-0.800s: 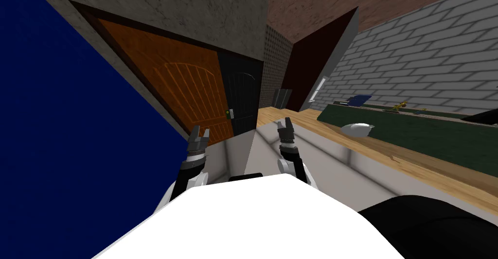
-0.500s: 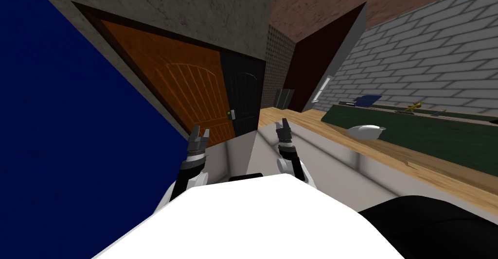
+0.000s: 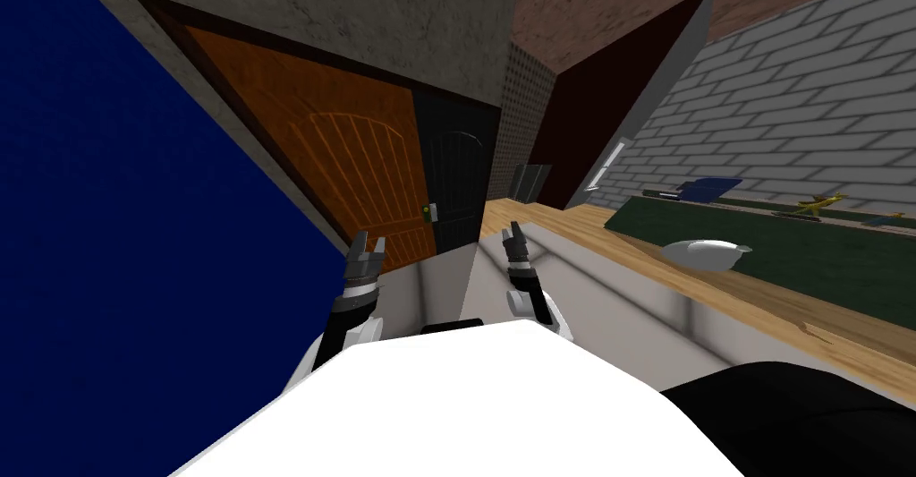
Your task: Pull the door open
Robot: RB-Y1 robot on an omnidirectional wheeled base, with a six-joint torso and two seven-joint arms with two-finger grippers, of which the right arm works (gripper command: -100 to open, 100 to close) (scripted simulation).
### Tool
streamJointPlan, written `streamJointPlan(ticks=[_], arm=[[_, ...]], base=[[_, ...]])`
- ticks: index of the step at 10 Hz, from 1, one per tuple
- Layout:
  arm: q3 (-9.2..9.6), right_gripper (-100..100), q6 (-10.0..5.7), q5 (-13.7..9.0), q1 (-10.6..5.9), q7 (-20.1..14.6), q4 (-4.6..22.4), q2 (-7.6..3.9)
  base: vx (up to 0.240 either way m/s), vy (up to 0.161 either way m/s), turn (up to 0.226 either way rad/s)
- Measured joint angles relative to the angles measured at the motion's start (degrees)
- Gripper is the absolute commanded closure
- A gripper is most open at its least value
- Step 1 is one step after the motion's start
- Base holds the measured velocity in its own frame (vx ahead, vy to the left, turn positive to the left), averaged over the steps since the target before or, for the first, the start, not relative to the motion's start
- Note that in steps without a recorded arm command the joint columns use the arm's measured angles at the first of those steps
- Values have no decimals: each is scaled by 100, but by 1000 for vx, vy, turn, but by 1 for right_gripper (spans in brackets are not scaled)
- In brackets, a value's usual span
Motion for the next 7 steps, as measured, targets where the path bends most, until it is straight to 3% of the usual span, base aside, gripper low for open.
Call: streamJointPlan(ticks=[4,7], arm=[[-80,-100,136,155,-249,-341,547,-125],[-79,-100,217,298,-419,-524,934,-138]], base=[[162,69,88],[135,66,86]])
